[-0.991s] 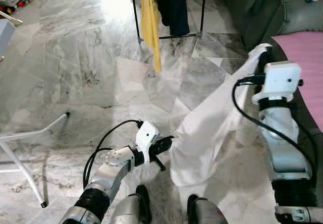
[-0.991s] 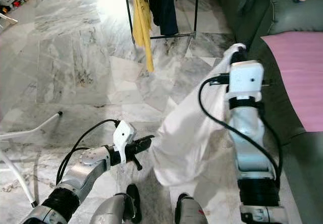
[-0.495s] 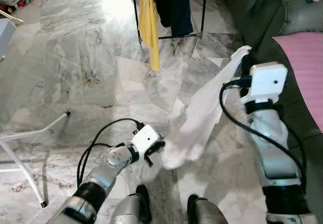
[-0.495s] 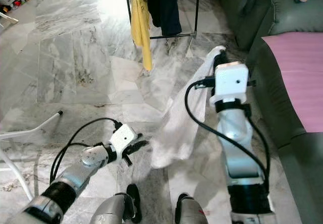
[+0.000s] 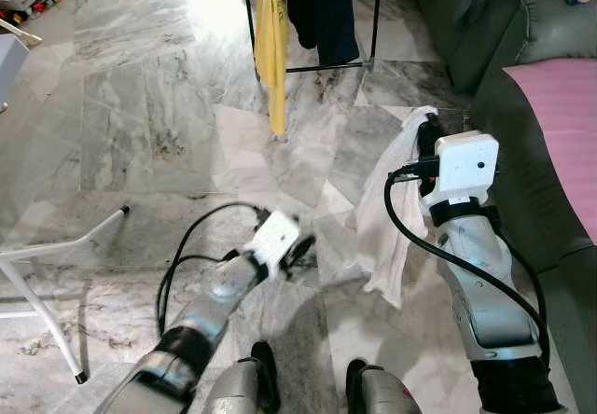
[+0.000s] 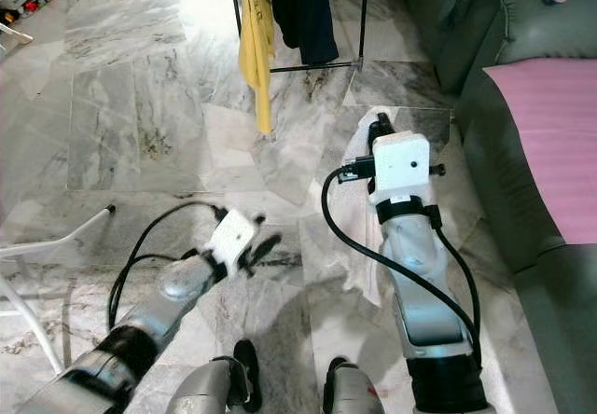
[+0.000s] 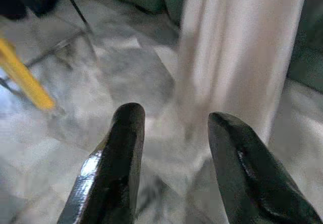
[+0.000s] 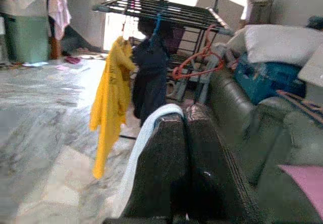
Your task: Hang hanger
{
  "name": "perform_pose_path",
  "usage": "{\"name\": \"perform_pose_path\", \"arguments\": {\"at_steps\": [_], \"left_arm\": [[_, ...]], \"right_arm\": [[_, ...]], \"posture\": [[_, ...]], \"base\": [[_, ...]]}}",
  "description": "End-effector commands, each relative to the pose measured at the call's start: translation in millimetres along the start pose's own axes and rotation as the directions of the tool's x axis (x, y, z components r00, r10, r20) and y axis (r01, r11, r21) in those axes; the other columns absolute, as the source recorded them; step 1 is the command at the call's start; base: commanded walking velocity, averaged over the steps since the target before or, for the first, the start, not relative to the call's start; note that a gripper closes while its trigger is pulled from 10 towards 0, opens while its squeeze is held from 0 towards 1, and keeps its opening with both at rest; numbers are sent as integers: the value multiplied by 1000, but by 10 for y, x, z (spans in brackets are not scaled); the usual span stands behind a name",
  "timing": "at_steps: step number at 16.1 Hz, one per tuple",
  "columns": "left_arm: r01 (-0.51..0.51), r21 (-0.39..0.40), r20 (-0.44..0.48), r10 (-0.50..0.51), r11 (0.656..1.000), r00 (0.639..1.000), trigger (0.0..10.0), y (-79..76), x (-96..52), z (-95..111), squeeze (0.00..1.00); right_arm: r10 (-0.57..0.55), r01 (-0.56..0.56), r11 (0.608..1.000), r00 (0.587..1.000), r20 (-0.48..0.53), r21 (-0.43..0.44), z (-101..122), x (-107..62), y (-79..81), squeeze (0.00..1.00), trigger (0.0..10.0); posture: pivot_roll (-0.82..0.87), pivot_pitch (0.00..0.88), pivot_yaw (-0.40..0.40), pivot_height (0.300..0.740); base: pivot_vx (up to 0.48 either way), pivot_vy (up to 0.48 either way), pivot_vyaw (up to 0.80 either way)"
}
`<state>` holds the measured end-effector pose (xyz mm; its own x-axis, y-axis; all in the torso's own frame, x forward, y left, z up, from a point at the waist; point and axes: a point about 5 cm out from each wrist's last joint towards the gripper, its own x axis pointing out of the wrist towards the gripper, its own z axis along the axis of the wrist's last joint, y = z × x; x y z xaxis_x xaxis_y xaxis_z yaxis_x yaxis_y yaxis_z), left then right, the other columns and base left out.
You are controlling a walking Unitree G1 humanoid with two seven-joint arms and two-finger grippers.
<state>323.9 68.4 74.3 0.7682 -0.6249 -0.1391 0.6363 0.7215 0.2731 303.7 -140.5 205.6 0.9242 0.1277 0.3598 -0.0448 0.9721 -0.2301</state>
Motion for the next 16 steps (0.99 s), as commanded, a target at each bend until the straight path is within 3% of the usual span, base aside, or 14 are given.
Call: {"name": "perform_pose_path", "arguments": {"at_steps": [1, 4, 9, 15, 16], "left_arm": [[-14, 5, 3, 14, 1000, 1000, 10000, -44, 11, -13, 1000], [-43, -95, 95, 52, 995, 994, 10000, -42, 115, 182, 1000], [-79, -197, 179, 115, 977, 977, 10000, 13, 189, 358, 1000], [-68, -253, 195, 119, 965, 974, 10000, 8, 217, 389, 1000], [-59, -263, 197, 113, 963, 974, 0, -7, 218, 381, 247]], "right_arm": [[45, -46, 999, 998, 45, 25, 132, -6, 80, 0, 0], [124, -129, 989, 991, 59, 76, 231, -42, 167, 0, 0], [233, -237, 963, 971, 48, 125, 294, -100, 272, 0, 0], [321, -324, 931, 946, 44, 170, 332, -127, 369, 0, 0], [338, -340, 923, 940, 45, 179, 340, -129, 386, 0, 0]], "posture": [[-191, 265, 60, 740], [-212, 261, 57, 740], [-225, 255, 61, 740], [-227, 247, 51, 740], [-227, 243, 48, 740]], "base": [[0, 0, 0], [0, 0, 0], [0, 0, 0], [0, 0, 0], [0, 0, 0]]}}
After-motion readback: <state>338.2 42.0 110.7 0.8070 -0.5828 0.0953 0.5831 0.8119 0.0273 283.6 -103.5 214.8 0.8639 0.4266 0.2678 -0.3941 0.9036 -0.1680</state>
